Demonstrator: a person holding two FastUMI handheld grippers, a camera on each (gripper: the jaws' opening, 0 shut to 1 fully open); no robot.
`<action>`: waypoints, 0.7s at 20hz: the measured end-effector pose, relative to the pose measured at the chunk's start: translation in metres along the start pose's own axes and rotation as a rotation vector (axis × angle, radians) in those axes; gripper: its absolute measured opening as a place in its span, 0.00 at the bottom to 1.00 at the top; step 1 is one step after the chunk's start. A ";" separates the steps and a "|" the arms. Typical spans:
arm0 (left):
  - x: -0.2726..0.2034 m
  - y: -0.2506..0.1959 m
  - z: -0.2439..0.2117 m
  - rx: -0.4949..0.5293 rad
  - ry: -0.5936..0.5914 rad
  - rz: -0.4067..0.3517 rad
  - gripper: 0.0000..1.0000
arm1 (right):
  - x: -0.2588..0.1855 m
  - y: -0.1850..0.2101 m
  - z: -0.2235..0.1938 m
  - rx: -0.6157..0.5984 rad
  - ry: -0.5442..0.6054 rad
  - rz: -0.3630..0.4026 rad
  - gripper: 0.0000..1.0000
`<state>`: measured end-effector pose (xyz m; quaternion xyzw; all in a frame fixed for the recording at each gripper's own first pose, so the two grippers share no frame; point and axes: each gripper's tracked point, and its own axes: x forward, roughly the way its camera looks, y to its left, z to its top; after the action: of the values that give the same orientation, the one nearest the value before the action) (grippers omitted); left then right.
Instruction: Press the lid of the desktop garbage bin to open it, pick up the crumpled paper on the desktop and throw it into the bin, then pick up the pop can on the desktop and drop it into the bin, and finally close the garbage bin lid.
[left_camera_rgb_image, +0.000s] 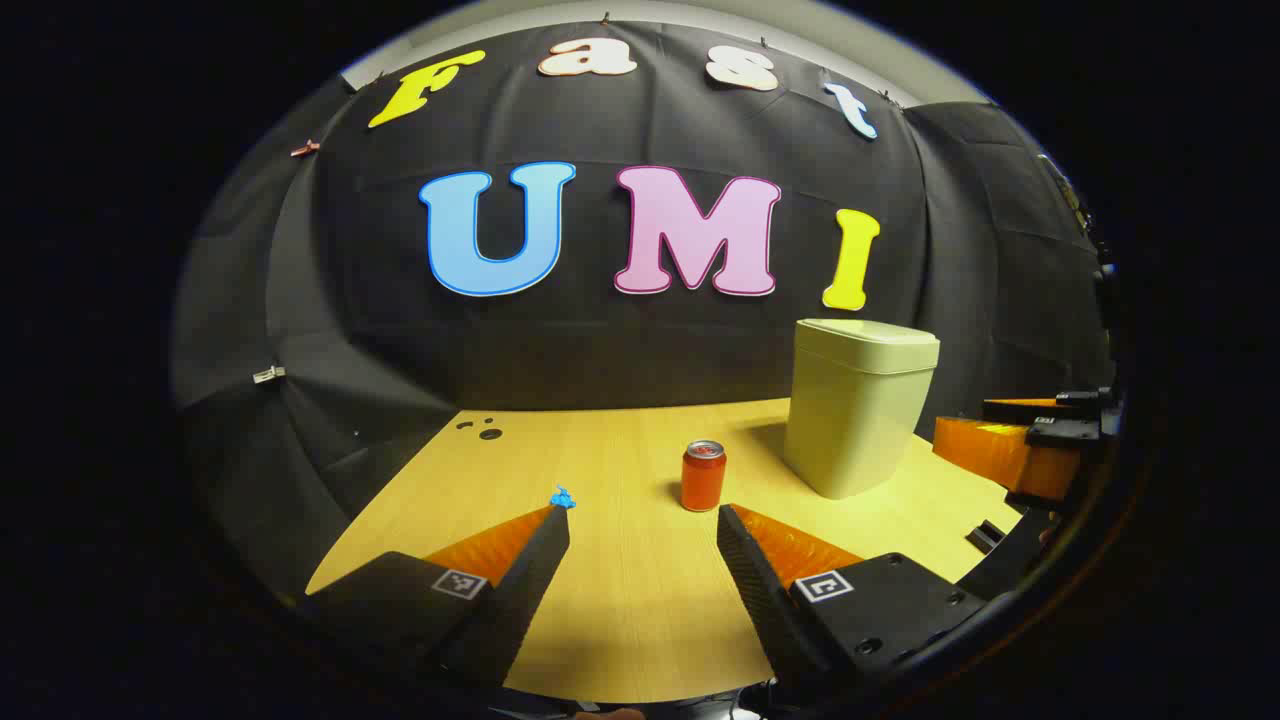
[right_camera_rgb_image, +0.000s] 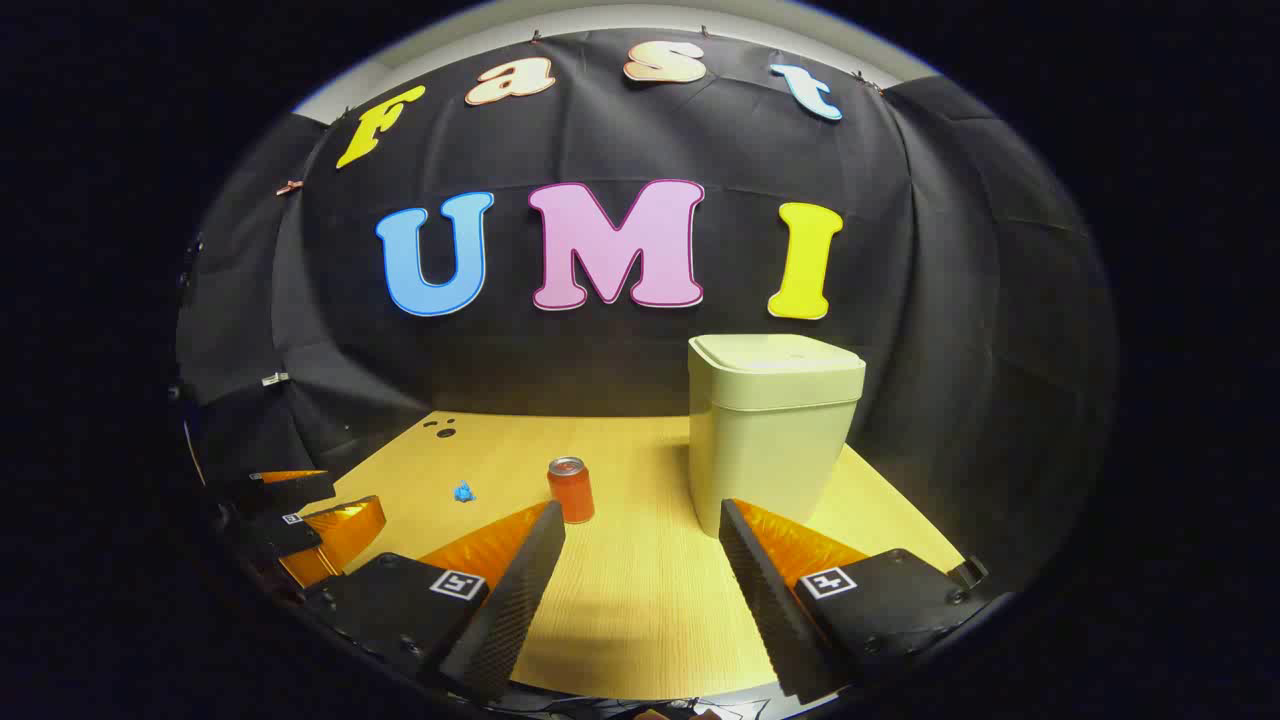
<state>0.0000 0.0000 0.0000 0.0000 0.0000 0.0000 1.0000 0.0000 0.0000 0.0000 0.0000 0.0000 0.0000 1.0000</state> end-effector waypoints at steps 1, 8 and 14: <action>0.000 0.001 -0.001 -0.006 0.000 0.000 0.96 | 0.000 0.000 0.000 -0.002 0.000 0.000 0.98; -0.007 0.006 -0.014 -0.003 0.022 0.001 0.96 | 0.004 0.007 -0.002 -0.002 0.005 0.025 0.98; -0.002 0.007 -0.017 -0.027 0.040 0.018 0.96 | 0.016 -0.002 0.000 -0.001 0.002 0.022 0.98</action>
<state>-0.0016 0.0073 -0.0170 -0.0137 0.0202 0.0088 0.9997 0.0159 -0.0023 0.0001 -0.0005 0.0011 0.0111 0.9999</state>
